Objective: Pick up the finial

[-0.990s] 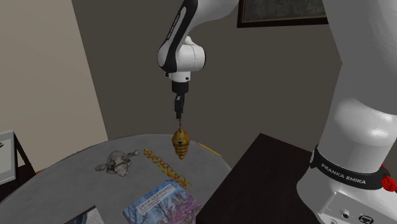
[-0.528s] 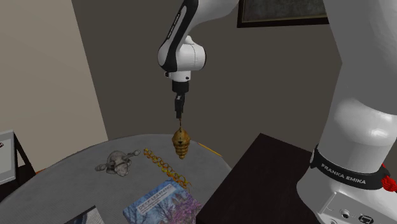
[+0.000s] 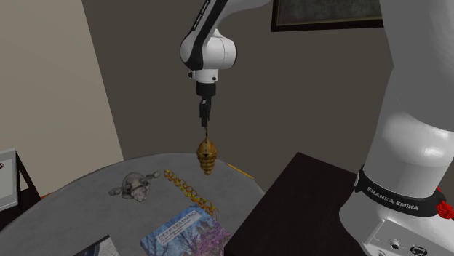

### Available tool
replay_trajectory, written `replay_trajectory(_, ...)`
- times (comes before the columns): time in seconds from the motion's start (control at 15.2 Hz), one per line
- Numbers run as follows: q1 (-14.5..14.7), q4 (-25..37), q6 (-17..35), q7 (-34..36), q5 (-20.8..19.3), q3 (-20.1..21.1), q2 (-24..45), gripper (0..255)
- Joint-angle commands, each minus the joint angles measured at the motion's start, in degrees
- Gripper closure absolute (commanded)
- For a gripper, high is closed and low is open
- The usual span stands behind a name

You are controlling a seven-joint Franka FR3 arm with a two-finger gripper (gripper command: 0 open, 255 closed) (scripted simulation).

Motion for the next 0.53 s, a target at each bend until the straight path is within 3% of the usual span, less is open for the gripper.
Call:
replay_trajectory(0.0, 0.3, 0.3, -1.4, 0.6, -0.6, -0.3, -1.2, 255)
replay_trajectory(0.46, 0.7, 0.8, -4.5, 1.6, -2.0, -1.0, -3.9, 255)
